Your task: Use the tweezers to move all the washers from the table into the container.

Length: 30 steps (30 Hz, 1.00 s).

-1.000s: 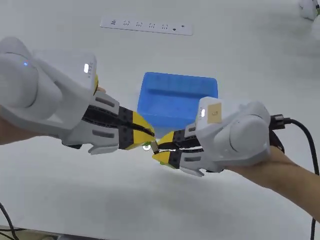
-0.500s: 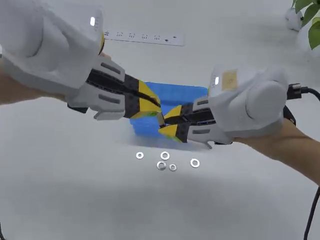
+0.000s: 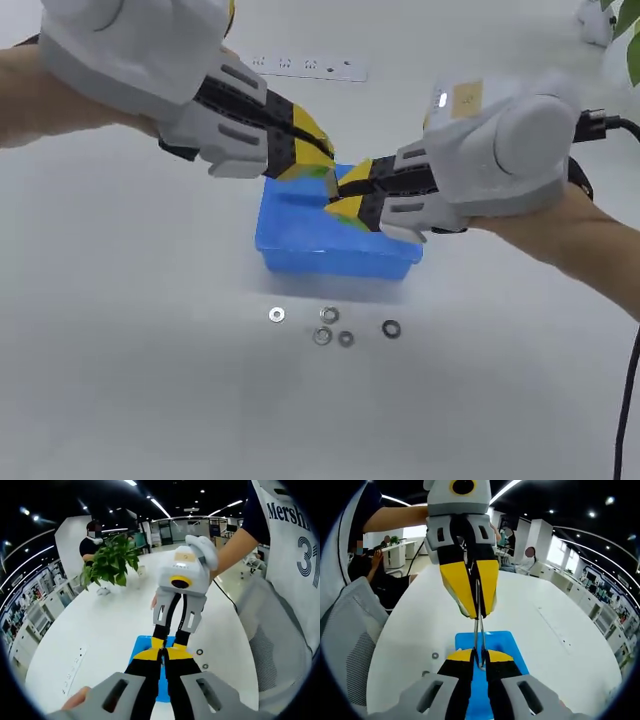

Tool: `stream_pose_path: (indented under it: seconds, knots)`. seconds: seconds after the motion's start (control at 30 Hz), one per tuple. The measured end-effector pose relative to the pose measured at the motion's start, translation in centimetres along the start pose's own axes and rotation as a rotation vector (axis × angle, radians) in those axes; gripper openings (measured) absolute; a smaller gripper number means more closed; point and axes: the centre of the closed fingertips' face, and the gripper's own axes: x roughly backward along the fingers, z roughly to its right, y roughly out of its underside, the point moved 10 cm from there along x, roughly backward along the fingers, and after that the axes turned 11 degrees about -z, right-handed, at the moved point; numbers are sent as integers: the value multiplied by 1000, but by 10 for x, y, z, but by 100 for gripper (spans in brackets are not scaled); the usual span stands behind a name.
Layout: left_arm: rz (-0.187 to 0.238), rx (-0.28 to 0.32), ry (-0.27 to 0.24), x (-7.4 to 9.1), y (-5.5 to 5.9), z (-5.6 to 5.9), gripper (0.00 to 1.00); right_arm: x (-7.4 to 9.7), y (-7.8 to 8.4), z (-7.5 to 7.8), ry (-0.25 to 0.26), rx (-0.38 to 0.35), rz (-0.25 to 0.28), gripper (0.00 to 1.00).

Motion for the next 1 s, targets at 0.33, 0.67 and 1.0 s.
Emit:
stream_pose_path:
  seconds: [0.33,0.67,1.0]
  knots:
    - [-51,43,32,-35,31,-18,6,-38,21,12,-28,-10,-59,10]
    - [-66,78,55,-51,40,-20,6,-50,34,15,-55,-24,-87,10]
    - [-79,74,60,-50,40,-16,6,-51,34,15,-52,-11,-89,11]
